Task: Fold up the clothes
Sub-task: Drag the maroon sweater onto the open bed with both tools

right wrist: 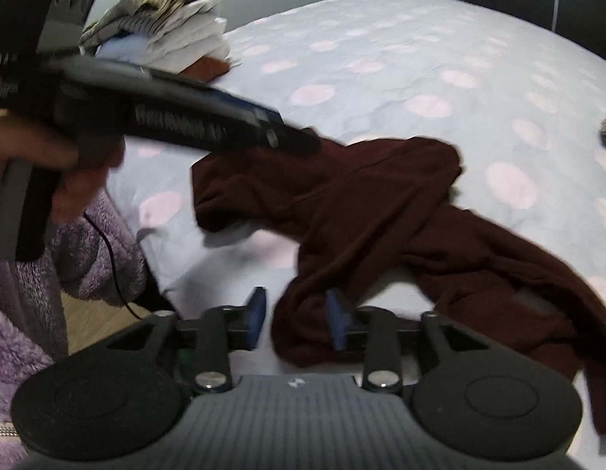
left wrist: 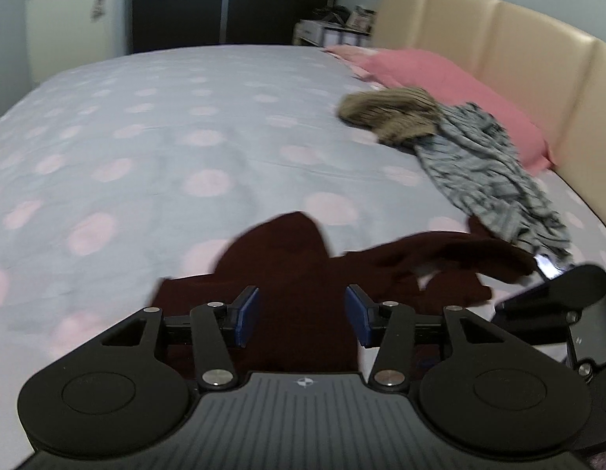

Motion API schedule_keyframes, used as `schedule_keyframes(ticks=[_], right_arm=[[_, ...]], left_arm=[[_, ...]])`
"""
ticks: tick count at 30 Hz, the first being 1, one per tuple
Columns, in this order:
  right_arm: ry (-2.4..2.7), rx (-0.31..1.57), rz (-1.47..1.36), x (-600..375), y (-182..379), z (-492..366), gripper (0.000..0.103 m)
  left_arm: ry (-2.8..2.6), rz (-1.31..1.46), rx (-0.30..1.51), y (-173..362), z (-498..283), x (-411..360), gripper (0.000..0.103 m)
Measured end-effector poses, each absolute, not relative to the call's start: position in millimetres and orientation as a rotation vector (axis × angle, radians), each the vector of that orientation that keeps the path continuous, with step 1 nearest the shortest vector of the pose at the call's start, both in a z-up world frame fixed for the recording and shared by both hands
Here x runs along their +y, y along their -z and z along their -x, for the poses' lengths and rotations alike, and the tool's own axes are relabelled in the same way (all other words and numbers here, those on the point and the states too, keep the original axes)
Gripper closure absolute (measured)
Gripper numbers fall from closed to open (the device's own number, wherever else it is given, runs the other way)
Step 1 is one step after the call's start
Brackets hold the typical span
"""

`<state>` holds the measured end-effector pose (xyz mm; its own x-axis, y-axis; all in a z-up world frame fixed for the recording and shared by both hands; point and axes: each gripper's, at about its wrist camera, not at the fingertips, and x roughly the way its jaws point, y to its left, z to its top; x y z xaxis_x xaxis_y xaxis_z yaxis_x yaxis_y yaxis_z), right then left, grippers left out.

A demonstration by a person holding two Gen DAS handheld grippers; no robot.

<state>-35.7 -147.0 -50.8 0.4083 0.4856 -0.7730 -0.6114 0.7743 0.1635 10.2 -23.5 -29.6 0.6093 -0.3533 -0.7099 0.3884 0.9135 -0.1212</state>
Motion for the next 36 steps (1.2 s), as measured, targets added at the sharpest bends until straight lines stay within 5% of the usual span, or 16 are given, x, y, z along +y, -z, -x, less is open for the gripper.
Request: schedule_keyframes(ticks=[10,20,30,32,33,36], right_arm=[[-0.441,0.927,0.216,-211,49,9,0.054],[-0.486,0.85,0.313,-210,68,-36,0.054],[-0.487,0.897,0.246,-189,85,-96,0.054],[-0.485,0.948,0.232,-184,94,-105,0.059],[-0.482,0.979,0.224,-182,98,-106,0.074],[-0.459,1.008,0.216,-181,98,-103,0.089]], left_arm=[[0.414,-0.114,0.939,77,-50,-75,0.057],[0.4,-0.048,0.992,97,-66,-63,0.097],[0.326,0.055,0.889,64,-53,-6,0.099],[0.282,0.074,0.861,55,-48,14,0.099],[0.26,0.086,0.849,51,-46,25,0.099],[0.204,0.128,0.814,40,-42,53,0.099]])
